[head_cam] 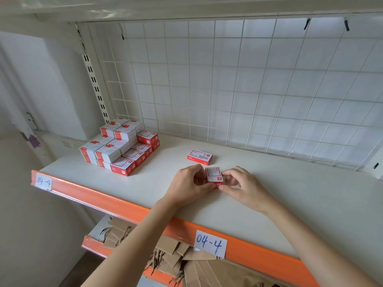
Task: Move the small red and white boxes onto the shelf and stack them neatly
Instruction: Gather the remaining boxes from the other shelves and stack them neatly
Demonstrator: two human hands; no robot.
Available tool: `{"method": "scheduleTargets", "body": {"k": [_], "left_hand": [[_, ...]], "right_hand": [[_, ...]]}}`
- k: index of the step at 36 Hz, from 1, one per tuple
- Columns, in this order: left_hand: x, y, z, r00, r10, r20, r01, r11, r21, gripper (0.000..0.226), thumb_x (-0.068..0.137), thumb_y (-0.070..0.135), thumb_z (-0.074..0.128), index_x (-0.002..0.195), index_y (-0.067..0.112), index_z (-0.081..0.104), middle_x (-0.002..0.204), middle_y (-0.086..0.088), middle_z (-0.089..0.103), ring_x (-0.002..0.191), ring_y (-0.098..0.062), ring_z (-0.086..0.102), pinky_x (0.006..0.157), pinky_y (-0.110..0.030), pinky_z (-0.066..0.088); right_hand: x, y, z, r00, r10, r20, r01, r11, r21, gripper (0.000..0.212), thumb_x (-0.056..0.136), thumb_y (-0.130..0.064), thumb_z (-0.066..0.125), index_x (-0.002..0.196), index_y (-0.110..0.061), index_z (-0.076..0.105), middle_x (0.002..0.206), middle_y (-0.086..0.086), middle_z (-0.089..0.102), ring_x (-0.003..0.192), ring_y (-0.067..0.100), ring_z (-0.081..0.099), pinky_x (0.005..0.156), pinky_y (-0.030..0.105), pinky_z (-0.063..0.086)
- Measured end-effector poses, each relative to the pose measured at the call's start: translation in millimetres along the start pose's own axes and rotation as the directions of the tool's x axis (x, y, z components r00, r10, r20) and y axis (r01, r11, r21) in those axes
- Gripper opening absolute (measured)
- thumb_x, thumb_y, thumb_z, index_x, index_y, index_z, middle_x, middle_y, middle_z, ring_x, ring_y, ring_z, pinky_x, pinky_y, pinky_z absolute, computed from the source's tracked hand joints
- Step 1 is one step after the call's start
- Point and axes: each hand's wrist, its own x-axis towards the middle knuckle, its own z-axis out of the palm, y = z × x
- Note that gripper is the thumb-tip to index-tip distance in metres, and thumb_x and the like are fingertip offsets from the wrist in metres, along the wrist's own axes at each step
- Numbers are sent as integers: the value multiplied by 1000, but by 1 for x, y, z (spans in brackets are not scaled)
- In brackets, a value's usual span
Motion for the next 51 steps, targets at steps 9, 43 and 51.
{"method": "scheduleTargets", "body": {"k": [9,43,51], "left_hand": [[-1,-1,-11,981,89,175,-113,984,135,24,80,32,60,94,15,71,93,-5,57,88,-18,53,79,-25,42],[-16,-99,-172,972,205,114,-232,915,331,14,86,20,63,97,15,71,96,-3,63,83,-13,57,67,-12,36],[-14,-105,-160,961,200,189,-252,916,311,14,86,22,61,96,17,70,91,1,54,80,-16,56,74,-30,48]], "right_hand": [[16,-12,-3,987,135,82,-122,982,-143,46,78,-54,65,110,-21,61,100,-6,51,94,6,48,83,21,38],[183,-156,125,994,101,37,-94,984,-152,51,85,-28,66,126,-4,48,123,12,35,111,28,49,95,30,38],[179,-147,119,995,77,57,-71,992,-100,45,84,-21,67,125,-9,54,119,8,40,90,15,53,77,13,31]]}}
